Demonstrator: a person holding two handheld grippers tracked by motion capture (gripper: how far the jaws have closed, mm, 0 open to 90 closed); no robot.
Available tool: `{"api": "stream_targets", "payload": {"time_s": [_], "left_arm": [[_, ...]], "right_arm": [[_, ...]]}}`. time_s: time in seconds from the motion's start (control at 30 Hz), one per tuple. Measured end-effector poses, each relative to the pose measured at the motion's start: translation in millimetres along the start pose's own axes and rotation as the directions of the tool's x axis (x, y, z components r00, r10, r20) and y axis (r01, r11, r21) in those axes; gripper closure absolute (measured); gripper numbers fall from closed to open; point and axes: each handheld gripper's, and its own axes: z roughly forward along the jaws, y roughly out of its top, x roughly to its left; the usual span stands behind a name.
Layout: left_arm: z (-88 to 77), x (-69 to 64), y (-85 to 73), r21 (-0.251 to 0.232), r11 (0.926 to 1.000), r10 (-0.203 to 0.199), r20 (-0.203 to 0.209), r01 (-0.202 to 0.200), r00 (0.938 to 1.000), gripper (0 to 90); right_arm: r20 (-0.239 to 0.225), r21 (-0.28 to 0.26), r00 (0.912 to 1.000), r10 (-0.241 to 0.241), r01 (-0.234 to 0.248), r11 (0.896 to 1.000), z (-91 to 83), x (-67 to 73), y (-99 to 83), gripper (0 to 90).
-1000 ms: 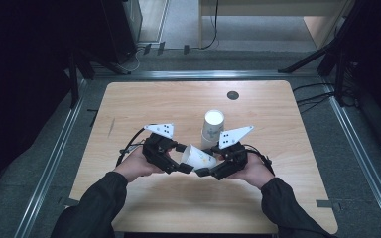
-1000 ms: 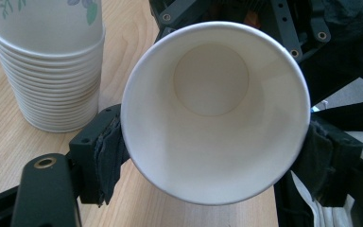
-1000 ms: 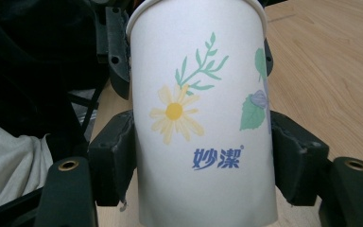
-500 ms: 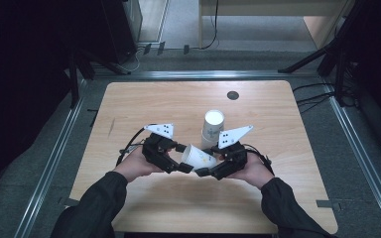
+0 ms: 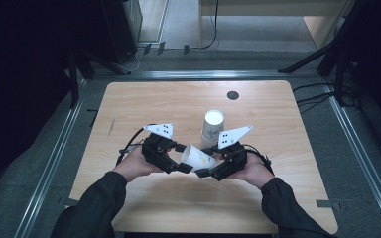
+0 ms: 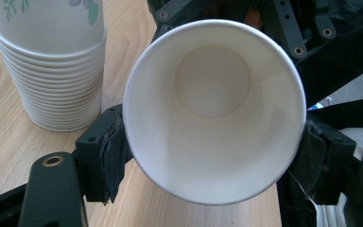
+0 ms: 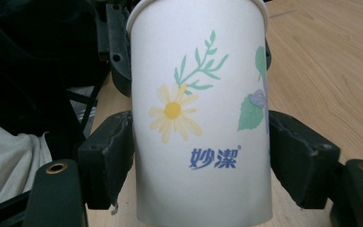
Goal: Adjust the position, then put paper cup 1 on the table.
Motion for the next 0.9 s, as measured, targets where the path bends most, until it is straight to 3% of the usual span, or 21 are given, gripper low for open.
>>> {"api": "stream_targets", "payload": {"time_s": [0.3, 0.53, 0.77, 0.9], "left_arm": [[-10.3, 2.8, -0.8, -0.030, 0.9994, -0.016, -0.003, 0.016, 0.9999, 23.1], [-19.6, 5.4, -1.8, -0.039, 0.9990, -0.023, -0.032, 0.022, 0.9992, 23.1], [-34.3, 10.7, -5.2, -0.029, 0.9983, -0.052, -0.080, 0.050, 0.9954, 23.1], [-41.2, 14.6, -7.1, -0.017, 0.9979, -0.064, -0.114, 0.062, 0.9915, 23.1]], "right_arm": [[0.020, 0.016, 0.9998, 0.006, -0.006, 1.000, -3.0, -1.4, -1.7, 21.7], [0.052, 0.042, 0.9986, 0.009, -0.011, 0.999, -10.2, -1.6, -5.0, 18.1], [0.136, 0.099, 0.9907, -0.006, -0.007, 0.995, -18.4, 1.4, -13.2, 16.7], [0.169, 0.103, 0.9856, 0.002, -0.020, 0.994, -21.2, -1.8, -16.8, 16.4]]}}
